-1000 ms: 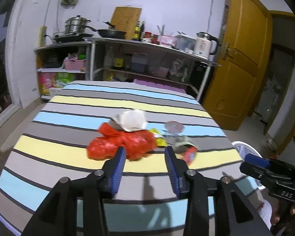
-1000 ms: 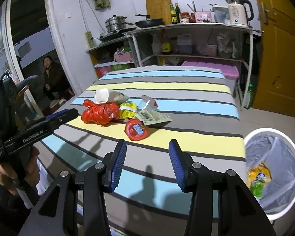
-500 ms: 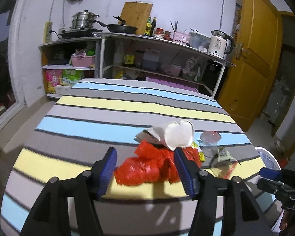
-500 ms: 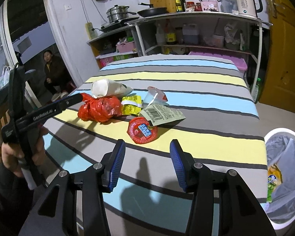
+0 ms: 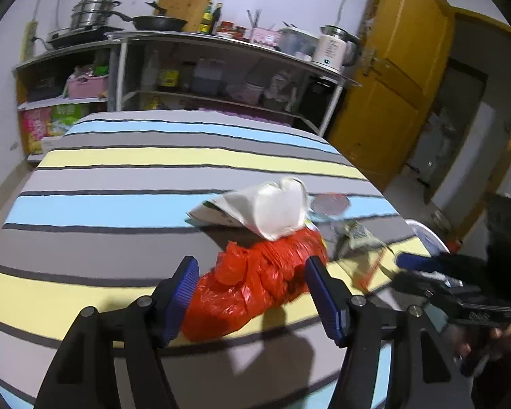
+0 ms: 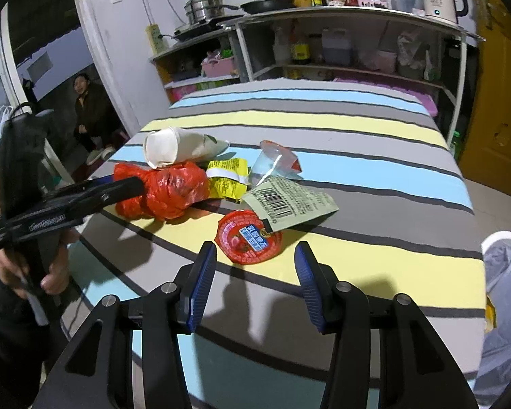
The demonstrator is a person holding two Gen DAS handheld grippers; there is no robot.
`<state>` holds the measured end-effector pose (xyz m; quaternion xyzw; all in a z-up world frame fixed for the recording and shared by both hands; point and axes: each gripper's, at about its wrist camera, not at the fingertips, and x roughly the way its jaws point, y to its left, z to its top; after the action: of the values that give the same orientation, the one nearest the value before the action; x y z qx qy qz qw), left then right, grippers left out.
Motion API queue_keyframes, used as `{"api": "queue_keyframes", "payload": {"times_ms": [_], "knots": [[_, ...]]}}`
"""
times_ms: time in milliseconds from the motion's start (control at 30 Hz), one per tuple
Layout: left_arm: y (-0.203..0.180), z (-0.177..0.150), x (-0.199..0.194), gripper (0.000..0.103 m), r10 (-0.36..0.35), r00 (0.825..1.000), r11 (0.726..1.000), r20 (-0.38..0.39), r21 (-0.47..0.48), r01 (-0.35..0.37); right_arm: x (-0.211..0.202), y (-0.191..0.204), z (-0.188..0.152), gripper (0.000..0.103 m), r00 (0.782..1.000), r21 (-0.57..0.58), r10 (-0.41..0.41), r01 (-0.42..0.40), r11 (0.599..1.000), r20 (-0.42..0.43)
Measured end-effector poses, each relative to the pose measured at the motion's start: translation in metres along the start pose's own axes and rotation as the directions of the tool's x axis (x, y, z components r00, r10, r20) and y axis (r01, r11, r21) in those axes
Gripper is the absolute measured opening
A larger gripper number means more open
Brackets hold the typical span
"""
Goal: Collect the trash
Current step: 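Grasp the red plastic bag with the left tool while the right tool grasps the red-lidded cup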
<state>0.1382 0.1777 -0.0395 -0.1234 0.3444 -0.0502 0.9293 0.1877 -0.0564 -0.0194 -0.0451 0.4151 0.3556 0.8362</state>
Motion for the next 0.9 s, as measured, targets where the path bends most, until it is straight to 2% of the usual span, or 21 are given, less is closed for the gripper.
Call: {"api": "queue_keyframes", "payload": {"times_ms": [100,233,400,533,633,867,900], "knots": [[-0.011,-0.008,-0.006,0.064,-0.016,1.0,0.997,-0.01,0.07,0.016,0.01,0.001,0.002,0.049,1.0,-0.002,0.004,-0.004,1.0,-0.015],[-0.023,-0.015,-0.005,0.064,-0.002,1.0,0.99,-0.028,0.143,0.006,0.018,0.004,0.003,0.049,1.0,-0.008,0.002,-0.002,1.0,-0.026],[-0.027,-0.016,-0.002,0.064,0.039,0.999,0.988,-0.032,0.151,-0.034,0.022,0.005,0.005,0.049,0.999,-0.011,0.001,-0.001,1.0,-0.035],[-0.027,-0.016,0.007,0.064,0.126,0.99,0.981,-0.065,0.158,-0.115,0.022,0.009,0.009,0.049,1.0,-0.02,-0.014,0.013,1.0,-0.024],[-0.028,-0.018,0.009,0.064,0.137,0.988,0.981,-0.072,0.144,-0.126,0.024,0.011,0.013,0.049,0.999,-0.024,-0.026,0.026,0.999,-0.021],[-0.031,-0.027,0.013,0.049,0.147,0.985,0.983,-0.091,0.122,-0.135,0.035,0.013,0.017,0.049,0.996,-0.023,-0.067,0.065,0.998,-0.062],[-0.032,-0.028,0.012,0.041,0.145,0.986,0.984,-0.086,0.12,-0.135,0.036,0.011,0.017,0.049,0.996,-0.016,-0.065,0.064,0.998,-0.066]]}}
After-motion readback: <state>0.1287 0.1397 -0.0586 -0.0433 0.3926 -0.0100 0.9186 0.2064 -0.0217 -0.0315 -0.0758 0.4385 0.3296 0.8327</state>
